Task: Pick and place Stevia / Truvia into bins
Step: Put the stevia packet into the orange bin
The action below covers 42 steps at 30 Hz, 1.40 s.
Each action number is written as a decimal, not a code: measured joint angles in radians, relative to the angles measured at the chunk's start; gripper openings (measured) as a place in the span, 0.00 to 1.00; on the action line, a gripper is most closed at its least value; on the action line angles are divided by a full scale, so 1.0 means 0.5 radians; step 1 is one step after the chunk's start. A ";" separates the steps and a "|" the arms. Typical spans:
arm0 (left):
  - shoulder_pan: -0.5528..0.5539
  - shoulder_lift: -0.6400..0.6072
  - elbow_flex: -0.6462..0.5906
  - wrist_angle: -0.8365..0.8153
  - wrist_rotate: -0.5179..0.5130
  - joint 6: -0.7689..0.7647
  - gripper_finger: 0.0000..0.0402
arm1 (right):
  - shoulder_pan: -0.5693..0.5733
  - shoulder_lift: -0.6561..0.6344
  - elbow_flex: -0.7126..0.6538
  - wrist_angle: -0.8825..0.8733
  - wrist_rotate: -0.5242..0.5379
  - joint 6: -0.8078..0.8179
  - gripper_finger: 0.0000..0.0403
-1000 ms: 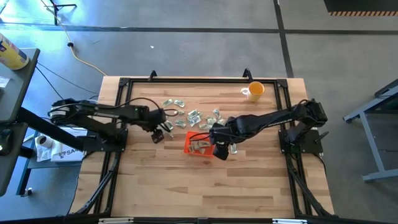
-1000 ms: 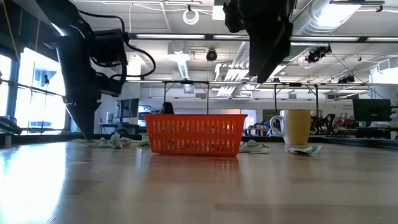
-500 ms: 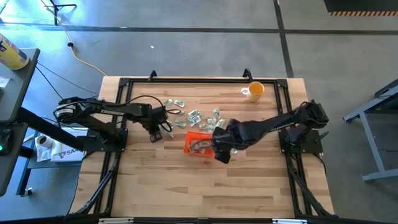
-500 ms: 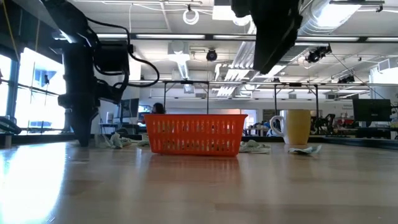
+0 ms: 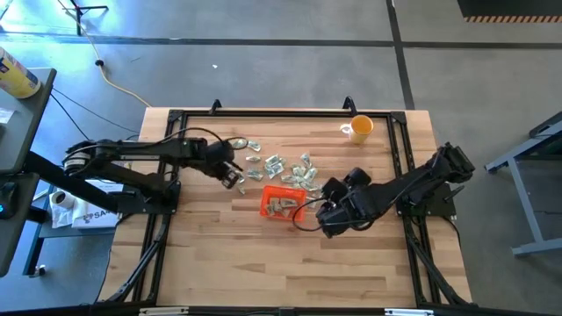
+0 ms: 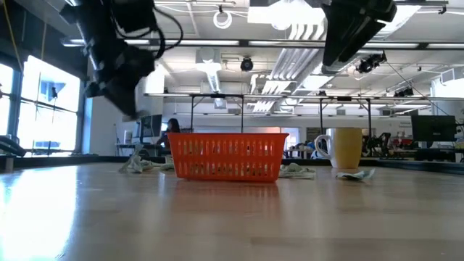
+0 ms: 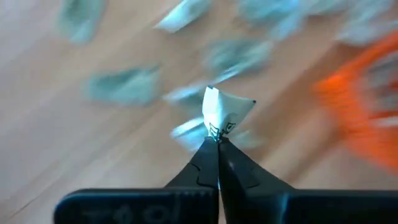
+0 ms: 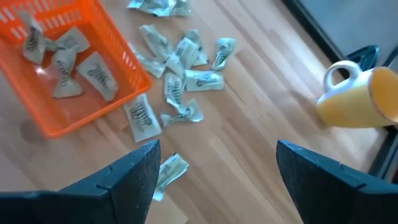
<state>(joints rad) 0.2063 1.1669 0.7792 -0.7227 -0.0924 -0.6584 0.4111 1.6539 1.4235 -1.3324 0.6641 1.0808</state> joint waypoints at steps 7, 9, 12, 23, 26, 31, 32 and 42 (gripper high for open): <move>-0.302 0.133 0.027 0.955 0.384 0.029 0.07 | 0.052 0.000 0.000 -0.009 -0.042 -0.009 0.77; -0.328 0.290 0.023 1.141 0.386 -0.002 0.10 | 0.071 0.000 0.000 -0.012 -0.048 -0.007 0.77; -0.339 0.557 0.093 1.238 0.391 -0.004 0.17 | 0.095 0.000 0.000 -0.016 -0.063 -0.007 0.77; -0.349 0.849 0.680 0.420 0.589 0.014 0.55 | -0.055 -0.215 -0.746 0.650 -0.888 0.531 0.77; -0.389 0.758 0.835 0.089 0.445 0.066 0.62 | -0.156 -0.248 -0.967 1.006 -0.989 0.716 0.77; -0.523 0.562 0.907 -0.210 0.129 0.082 0.64 | -0.274 -0.117 -1.052 1.298 -0.943 0.700 0.76; -0.547 0.524 0.908 -0.245 0.084 0.055 0.63 | -0.284 -0.076 -1.030 1.266 -0.901 0.676 0.75; -0.652 0.320 0.909 -0.565 -0.217 -0.205 0.55 | -0.290 0.273 -0.904 1.254 -0.815 0.635 0.48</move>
<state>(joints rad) -0.1198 1.3269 1.2335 -1.0051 -0.2010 -0.7608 0.2661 1.7903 0.9717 -0.7055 0.2566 1.3983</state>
